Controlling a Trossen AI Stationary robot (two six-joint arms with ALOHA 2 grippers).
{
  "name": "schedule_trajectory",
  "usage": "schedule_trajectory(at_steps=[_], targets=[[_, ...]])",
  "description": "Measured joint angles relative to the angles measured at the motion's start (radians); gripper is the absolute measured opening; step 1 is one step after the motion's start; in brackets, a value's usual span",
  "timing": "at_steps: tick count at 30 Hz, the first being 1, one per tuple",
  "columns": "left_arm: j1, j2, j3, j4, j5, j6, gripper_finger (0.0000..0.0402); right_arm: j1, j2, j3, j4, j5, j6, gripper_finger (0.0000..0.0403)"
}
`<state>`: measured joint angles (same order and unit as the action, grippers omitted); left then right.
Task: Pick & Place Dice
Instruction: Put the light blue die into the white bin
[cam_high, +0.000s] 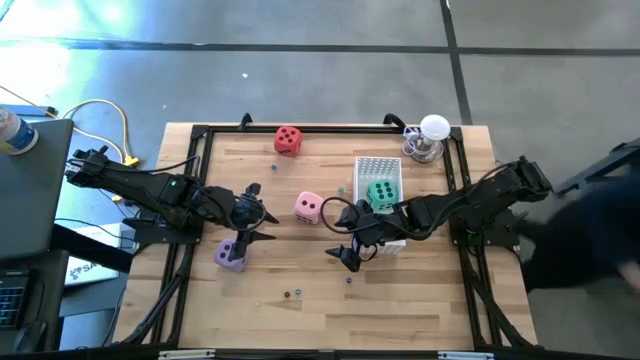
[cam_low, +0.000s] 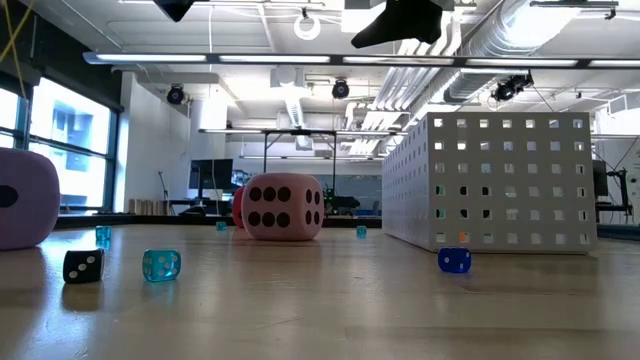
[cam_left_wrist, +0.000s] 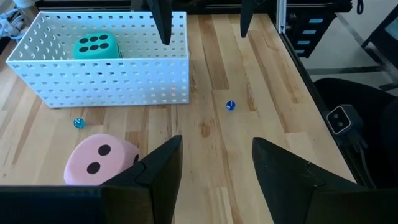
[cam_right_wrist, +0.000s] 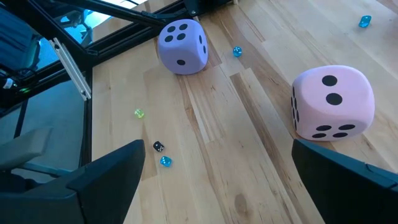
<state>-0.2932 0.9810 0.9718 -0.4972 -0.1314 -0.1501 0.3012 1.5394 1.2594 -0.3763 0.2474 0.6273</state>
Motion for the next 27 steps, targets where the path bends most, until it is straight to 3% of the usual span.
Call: schedule_trajectory(at_steps=[27], targets=[[0.000, 0.000, 0.000, 0.000, 0.000, -0.045, 0.0188, 0.000, 0.000, 0.000, 0.000, 0.000, 0.000, 0.0398]])
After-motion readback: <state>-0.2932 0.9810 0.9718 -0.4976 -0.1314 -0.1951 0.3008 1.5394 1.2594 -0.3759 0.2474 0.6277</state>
